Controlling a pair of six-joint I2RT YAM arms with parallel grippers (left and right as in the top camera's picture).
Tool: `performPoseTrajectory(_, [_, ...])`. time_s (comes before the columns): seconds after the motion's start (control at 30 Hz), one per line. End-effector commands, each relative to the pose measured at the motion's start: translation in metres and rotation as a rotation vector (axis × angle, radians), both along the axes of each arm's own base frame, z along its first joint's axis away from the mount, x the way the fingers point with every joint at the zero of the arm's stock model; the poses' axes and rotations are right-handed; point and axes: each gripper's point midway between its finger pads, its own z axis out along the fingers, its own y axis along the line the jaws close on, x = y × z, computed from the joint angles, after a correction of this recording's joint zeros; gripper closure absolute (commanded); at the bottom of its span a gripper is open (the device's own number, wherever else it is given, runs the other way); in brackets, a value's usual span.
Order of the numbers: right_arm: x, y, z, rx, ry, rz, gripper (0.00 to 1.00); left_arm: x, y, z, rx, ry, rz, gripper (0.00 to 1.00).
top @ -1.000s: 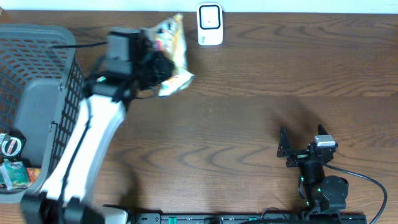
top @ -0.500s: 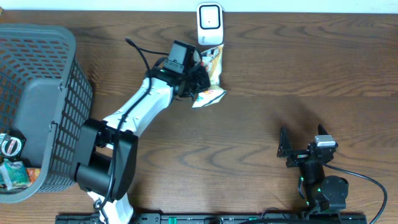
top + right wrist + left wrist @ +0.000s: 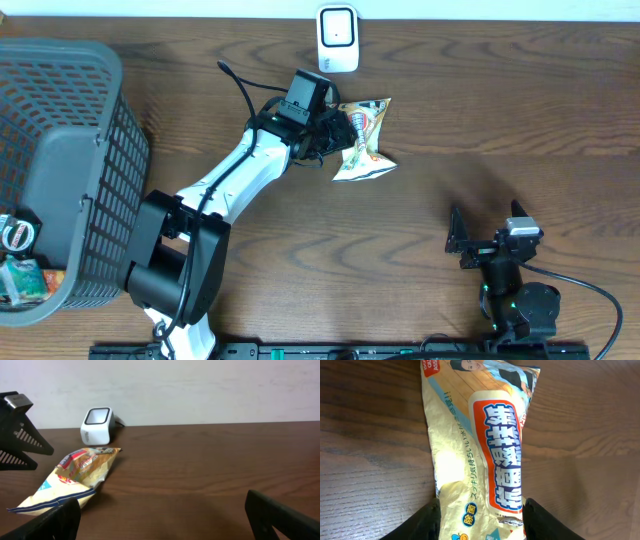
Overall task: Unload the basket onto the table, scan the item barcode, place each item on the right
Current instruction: 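Lift the snack bag out and carry it toward the scanner, then open the left gripper to drop the bag beside the scanner, then reach the left gripper into the basket and grasp the green tissue pack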
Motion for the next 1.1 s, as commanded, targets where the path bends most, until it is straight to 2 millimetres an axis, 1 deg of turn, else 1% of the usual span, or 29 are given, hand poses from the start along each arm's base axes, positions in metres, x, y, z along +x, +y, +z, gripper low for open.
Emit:
performPoseTrajectory(0.0, [0.000, -0.001, 0.000, 0.013, 0.002, -0.006, 0.01, 0.012, 0.002, 0.034, -0.027, -0.074, 0.016, 0.48])
performPoseTrajectory(0.07, [0.000, -0.001, -0.001, 0.013, 0.002, -0.006, 0.01, 0.014, 0.007, 0.052, -0.033, -0.118, 0.011, 0.49])
performPoseTrajectory(0.1, [0.000, -0.001, 0.000, 0.013, 0.002, -0.006, 0.01, 0.015, 0.011, 0.065, -0.036, -0.148, 0.007, 0.48])
performPoseTrajectory(0.23, [0.000, -0.001, -0.001, 0.013, 0.002, -0.006, 0.01, 0.013, 0.034, 0.115, -0.031, -0.261, 0.004, 0.48])
performPoseTrajectory(0.3, [0.000, -0.001, -0.001, 0.013, 0.002, -0.006, 0.01, 0.008, 0.056, 0.140, 0.000, -0.316, 0.034, 0.46])
performPoseTrajectory(0.37, [0.000, -0.001, -0.001, 0.013, 0.002, -0.006, 0.01, 0.004, 0.083, 0.159, 0.055, -0.360, 0.092, 0.45])
performPoseTrajectory(0.4, [0.000, -0.001, -0.001, 0.013, 0.002, -0.006, 0.01, 0.001, 0.101, 0.170, 0.097, -0.387, 0.132, 0.44])
performPoseTrajectory(0.43, [0.000, -0.001, 0.000, 0.013, 0.002, -0.006, 0.01, -0.002, 0.118, 0.179, 0.134, -0.408, 0.172, 0.40])
performPoseTrajectory(0.47, [0.000, -0.001, -0.001, 0.013, 0.002, -0.006, 0.01, -0.006, 0.141, 0.191, 0.189, -0.440, 0.231, 0.39])
performPoseTrajectory(0.5, [0.000, -0.001, 0.000, 0.013, 0.002, -0.006, 0.01, -0.009, 0.158, 0.199, 0.228, -0.460, 0.274, 0.38])
performPoseTrajectory(0.53, [0.000, -0.001, -0.001, 0.013, 0.002, -0.006, 0.01, -0.015, 0.185, 0.212, 0.282, -0.487, 0.354, 0.37])
performPoseTrajectory(0.6, [0.000, -0.001, -0.001, 0.013, 0.002, -0.006, 0.01, -0.026, 0.226, 0.232, 0.356, -0.528, 0.483, 0.34])
performPoseTrajectory(0.67, [0.000, -0.001, 0.000, 0.013, 0.002, -0.006, 0.01, -0.041, 0.269, 0.252, 0.428, -0.568, 0.627, 0.30])
performPoseTrajectory(0.73, [0.000, -0.001, -0.001, 0.013, 0.002, -0.006, 0.01, -0.059, 0.312, 0.271, 0.490, -0.598, 0.770, 0.29])
performPoseTrajectory(0.83, [0.000, -0.001, -0.001, 0.013, 0.002, -0.006, 0.01, -0.089, 0.364, 0.285, 0.571, -0.601, 0.952, 0.28])
performPoseTrajectory(0.9, [0.000, -0.001, -0.001, 0.013, 0.002, -0.006, 0.01, -0.107, 0.393, 0.289, 0.624, -0.584, 1.037, 0.29])
performPoseTrajectory(1.0, [0.000, -0.001, -0.001, 0.013, 0.002, -0.006, 0.01, -0.126, 0.428, 0.289, 0.697, -0.551, 1.123, 0.29])
performPoseTrajectory(1.07, [0.000, -0.001, -0.001, 0.013, 0.002, -0.006, 0.01, -0.138, 0.450, 0.286, 0.747, -0.512, 1.170, 0.29])
